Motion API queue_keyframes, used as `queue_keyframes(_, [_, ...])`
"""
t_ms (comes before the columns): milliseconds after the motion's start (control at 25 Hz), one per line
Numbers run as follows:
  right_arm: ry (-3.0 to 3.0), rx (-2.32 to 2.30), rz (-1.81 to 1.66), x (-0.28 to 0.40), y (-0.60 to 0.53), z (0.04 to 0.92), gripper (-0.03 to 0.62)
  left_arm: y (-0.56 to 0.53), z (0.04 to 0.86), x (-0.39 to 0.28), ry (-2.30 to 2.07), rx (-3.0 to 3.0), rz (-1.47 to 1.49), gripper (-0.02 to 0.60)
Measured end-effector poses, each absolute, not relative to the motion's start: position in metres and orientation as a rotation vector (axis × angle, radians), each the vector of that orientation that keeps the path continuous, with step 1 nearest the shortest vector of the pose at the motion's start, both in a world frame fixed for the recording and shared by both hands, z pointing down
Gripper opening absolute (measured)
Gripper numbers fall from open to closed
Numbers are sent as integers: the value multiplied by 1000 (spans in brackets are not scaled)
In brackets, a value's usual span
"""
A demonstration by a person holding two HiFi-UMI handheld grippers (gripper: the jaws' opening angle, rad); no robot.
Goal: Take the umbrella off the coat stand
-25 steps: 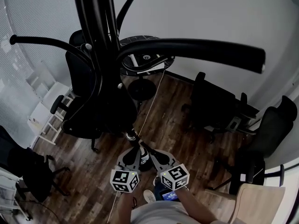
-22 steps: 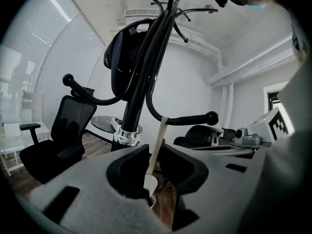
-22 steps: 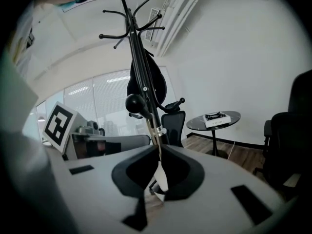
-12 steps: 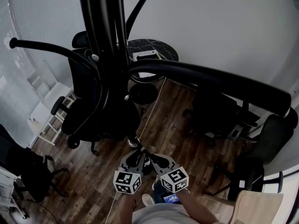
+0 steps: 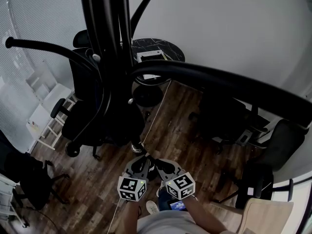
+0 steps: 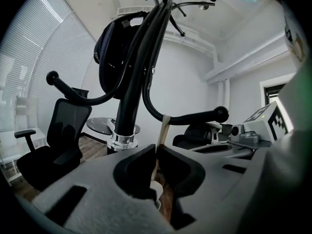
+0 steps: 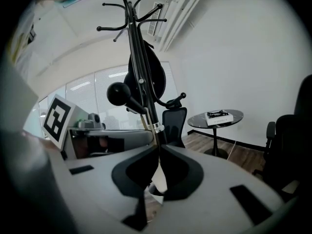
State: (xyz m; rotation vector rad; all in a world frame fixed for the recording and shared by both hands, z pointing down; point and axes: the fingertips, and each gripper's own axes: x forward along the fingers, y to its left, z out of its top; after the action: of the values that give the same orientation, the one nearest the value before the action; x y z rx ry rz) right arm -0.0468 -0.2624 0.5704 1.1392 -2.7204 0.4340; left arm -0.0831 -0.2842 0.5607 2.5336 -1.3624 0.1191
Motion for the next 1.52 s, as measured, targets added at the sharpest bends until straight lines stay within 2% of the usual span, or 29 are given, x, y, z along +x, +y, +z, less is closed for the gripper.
queue_keyframes(480, [-2735,1092,483,-63,-264,576,15,-276,560,-87,-1315,2585,206,23])
queue_keyframes(760, [-2746,1064,488,-71,-263,576,17,-273,558,-91,-1266,2563,162,20])
queue_keyframes(920, [-2769,1036,503,-79,-264,575,43,-271,558,-94,-1252,2557,154,20])
queue_keyframes(1520, [-2785,1016,477,-89,-277,574,48,-270,555,-101,-1247,2546,139,20])
